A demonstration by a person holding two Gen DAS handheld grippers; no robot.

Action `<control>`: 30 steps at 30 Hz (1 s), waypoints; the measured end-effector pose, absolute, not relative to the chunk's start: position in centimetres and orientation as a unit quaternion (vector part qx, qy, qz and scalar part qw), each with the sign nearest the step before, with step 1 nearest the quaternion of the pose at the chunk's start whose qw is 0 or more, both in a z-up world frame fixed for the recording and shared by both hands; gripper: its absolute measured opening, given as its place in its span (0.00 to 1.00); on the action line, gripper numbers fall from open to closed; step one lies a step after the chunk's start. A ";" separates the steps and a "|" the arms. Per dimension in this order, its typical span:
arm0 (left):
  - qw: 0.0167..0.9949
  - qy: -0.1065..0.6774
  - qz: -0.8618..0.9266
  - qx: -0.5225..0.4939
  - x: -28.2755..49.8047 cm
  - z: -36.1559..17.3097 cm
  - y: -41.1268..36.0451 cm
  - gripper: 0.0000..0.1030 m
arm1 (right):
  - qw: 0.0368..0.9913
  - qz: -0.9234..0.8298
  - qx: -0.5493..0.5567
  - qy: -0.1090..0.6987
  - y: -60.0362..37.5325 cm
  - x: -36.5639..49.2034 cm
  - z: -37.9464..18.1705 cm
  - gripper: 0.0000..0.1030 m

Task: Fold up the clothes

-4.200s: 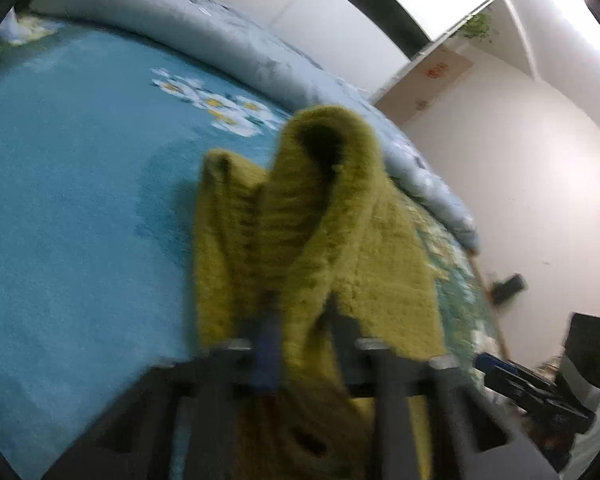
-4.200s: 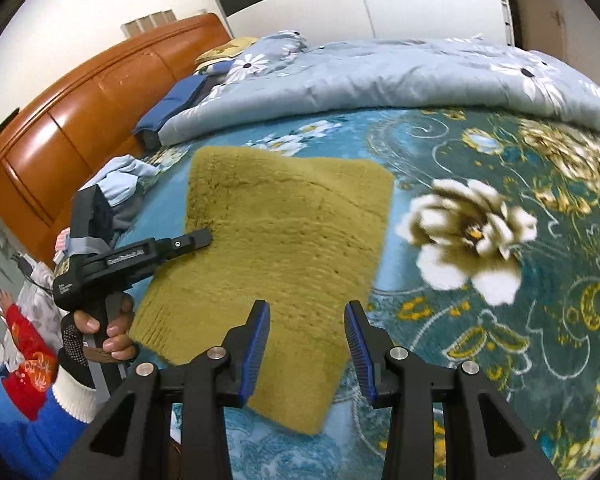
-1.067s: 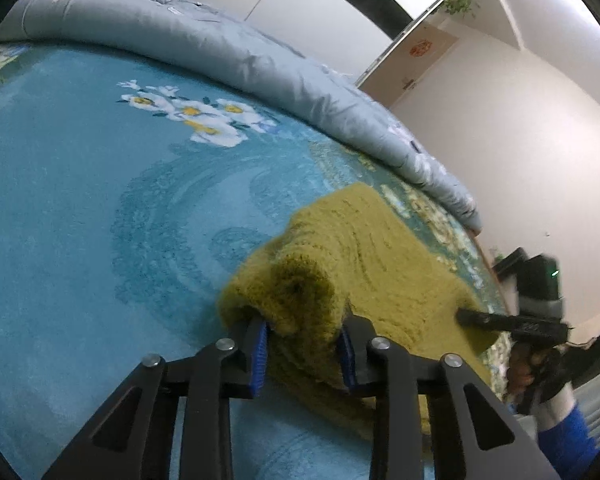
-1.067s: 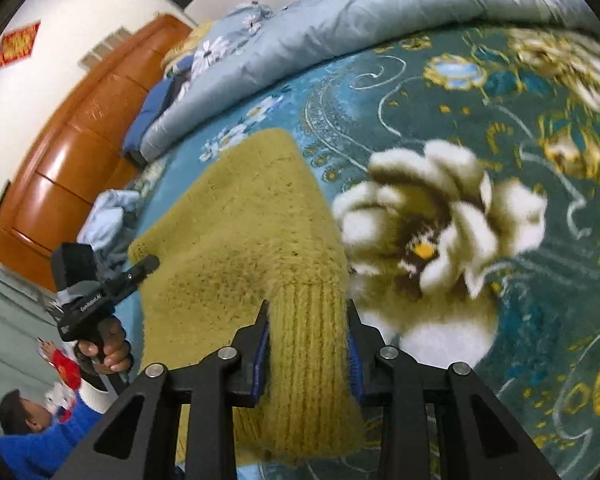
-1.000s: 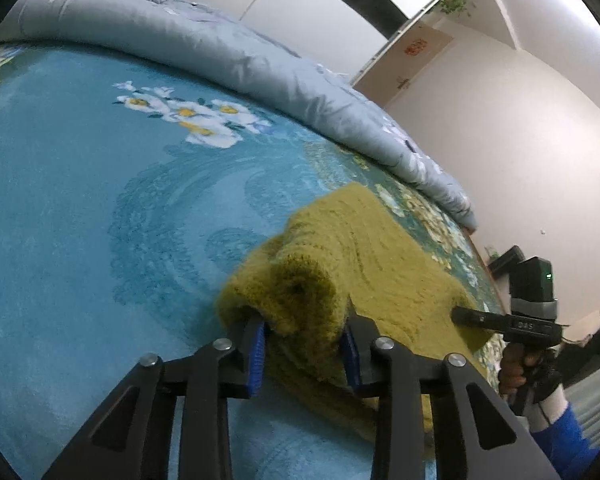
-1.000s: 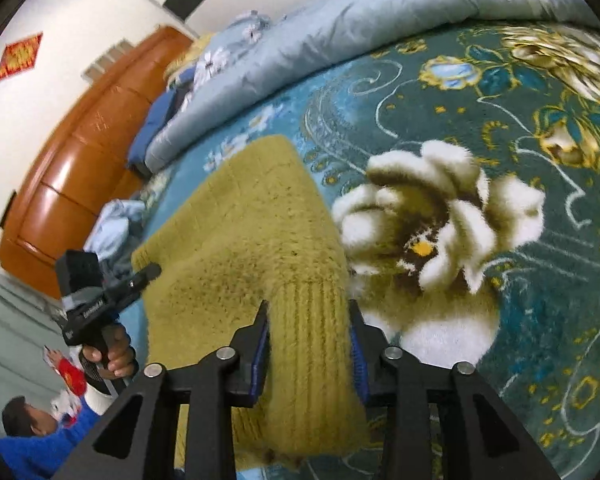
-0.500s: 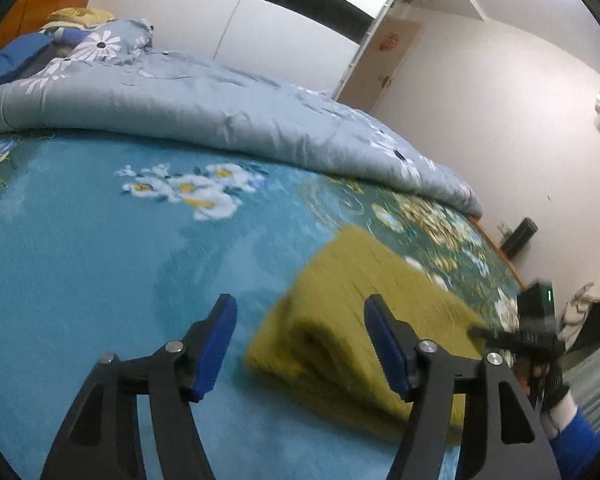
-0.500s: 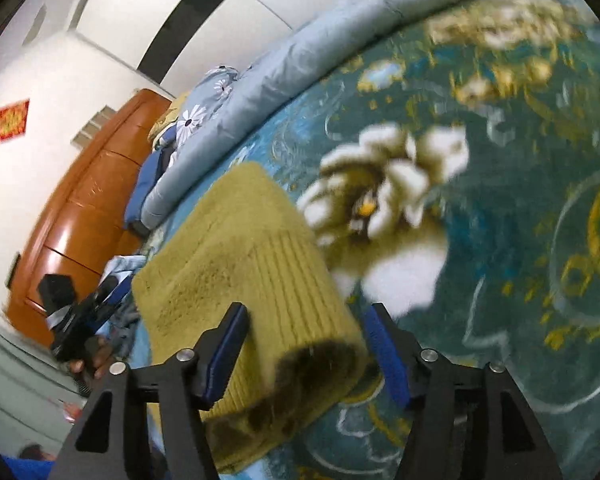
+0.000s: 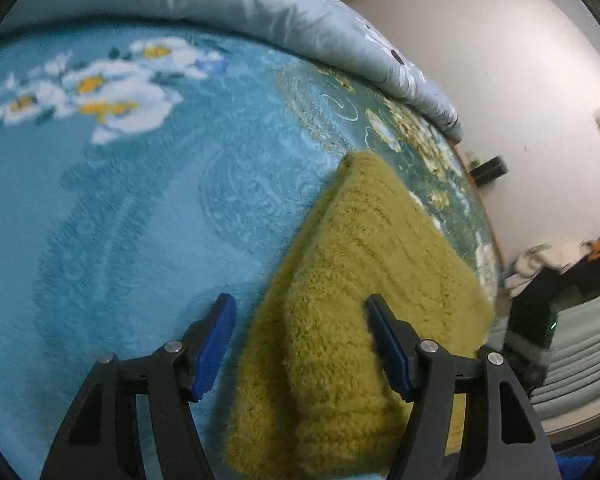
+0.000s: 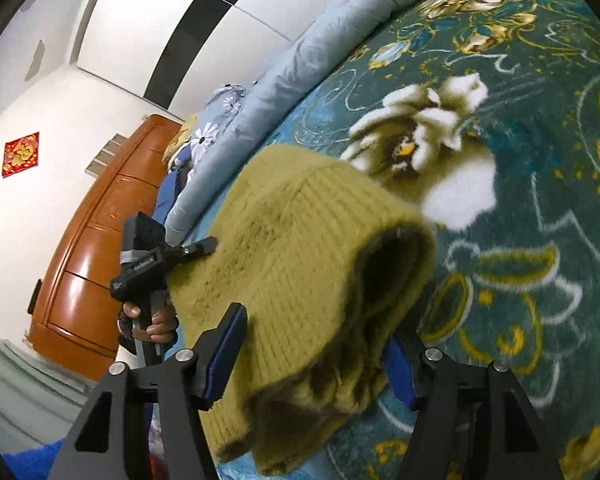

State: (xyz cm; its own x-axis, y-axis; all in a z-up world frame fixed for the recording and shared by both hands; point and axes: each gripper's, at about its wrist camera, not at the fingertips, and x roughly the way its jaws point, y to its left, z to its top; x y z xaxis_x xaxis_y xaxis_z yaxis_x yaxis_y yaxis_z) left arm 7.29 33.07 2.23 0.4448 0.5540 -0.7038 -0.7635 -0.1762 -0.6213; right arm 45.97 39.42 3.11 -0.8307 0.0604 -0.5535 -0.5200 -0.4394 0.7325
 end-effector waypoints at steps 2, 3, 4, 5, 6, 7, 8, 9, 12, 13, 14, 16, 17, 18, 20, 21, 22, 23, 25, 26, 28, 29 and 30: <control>0.639 0.092 0.528 -0.553 7.9 2.2 32.7 0.64 | 0.181 0.814 -0.226 0.503 39.4 46.0 3.0 0.65; 0.640 0.090 0.533 -0.547 8.2 2.3 32.4 0.54 | 0.182 0.813 -0.224 0.505 39.4 46.0 3.0 0.65; 0.641 0.087 0.537 -0.541 8.5 2.5 32.0 0.49 | 0.180 0.811 -0.224 0.510 39.9 46.1 3.0 0.63; 0.638 0.085 0.544 -0.538 8.6 2.6 31.9 0.47 | 0.177 0.808 -0.223 0.515 40.4 46.1 2.9 0.58; 0.635 0.081 0.550 -0.536 8.7 2.8 31.6 0.41 | 0.175 0.806 -0.223 0.520 40.8 46.2 2.9 0.55; 0.632 0.076 0.557 -0.533 8.9 3.0 31.2 0.39 | 0.172 0.803 -0.223 0.525 41.3 46.2 2.8 0.48; 0.630 0.069 0.562 -0.532 9.0 3.2 30.6 0.37 | 0.170 0.800 -0.222 0.530 41.7 46.3 2.8 0.39; 0.628 0.060 0.566 -0.532 9.2 3.4 30.1 0.35 | 0.167 0.798 -0.222 0.535 42.2 46.3 2.8 0.37; 0.621 0.047 0.575 -0.531 10.1 3.9 28.3 0.31 | 0.154 0.801 -0.243 0.525 43.7 45.8 3.2 0.33; 0.617 0.042 0.579 -0.531 10.6 4.0 27.5 0.30 | 0.150 0.805 -0.251 0.516 44.4 45.4 3.6 0.32; 0.614 0.033 0.580 -0.535 10.9 4.0 26.8 0.30 | 0.146 0.809 -0.259 0.506 45.1 44.9 4.1 0.32; 0.607 0.012 0.582 -0.541 11.8 3.8 25.4 0.29 | 0.135 0.817 -0.275 0.488 46.5 43.9 5.0 0.32; 0.604 0.000 0.583 -0.544 12.4 3.6 24.6 0.29 | 0.128 0.821 -0.283 0.479 47.2 43.2 5.4 0.32; 0.598 -0.015 0.588 -0.545 12.9 3.3 23.6 0.29 | 0.121 0.822 -0.292 0.474 47.6 42.8 5.3 0.32; 0.591 -0.029 0.601 -0.537 13.4 3.0 22.7 0.29 | 0.114 0.821 -0.313 0.463 48.1 42.0 5.0 0.32; 0.589 -0.030 0.607 -0.533 13.4 3.0 22.7 0.30 | 0.111 0.822 -0.322 0.456 48.1 41.8 4.7 0.32; 0.586 -0.031 0.612 -0.530 13.4 3.0 22.8 0.32 | 0.112 0.824 -0.327 0.449 48.1 41.8 4.6 0.33; 0.583 -0.032 0.618 -0.527 13.4 3.0 22.9 0.33 | 0.116 0.826 -0.324 0.447 47.9 42.1 4.6 0.35; 0.581 -0.013 0.628 -0.517 13.5 3.7 23.4 0.39 | 0.126 0.829 -0.320 0.440 47.4 42.5 4.8 0.39; 0.580 -0.003 0.634 -0.512 13.5 4.2 23.7 0.41 | 0.132 0.831 -0.319 0.436 47.1 42.8 4.9 0.48; 0.579 0.013 0.645 -0.498 13.3 5.2 24.2 0.52 | 0.148 0.831 -0.313 0.435 46.2 43.9 5.1 0.60; 0.580 0.015 0.649 -0.493 13.1 5.5 24.2 0.53 | 0.157 0.831 -0.310 0.434 45.8 44.4 5.1 0.63; 0.582 0.019 0.651 -0.488 12.8 5.9 24.6 0.59 | 0.164 0.828 -0.307 0.441 45.4 44.9 5.0 0.64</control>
State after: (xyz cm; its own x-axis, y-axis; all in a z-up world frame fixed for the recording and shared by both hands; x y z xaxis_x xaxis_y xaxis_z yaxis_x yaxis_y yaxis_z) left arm 12.80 24.61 5.93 0.1528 0.7384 -0.6568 -0.7751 -0.3227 -0.5431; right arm 44.95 45.42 4.96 -0.7583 0.0005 -0.6520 -0.5413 -0.5579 0.6291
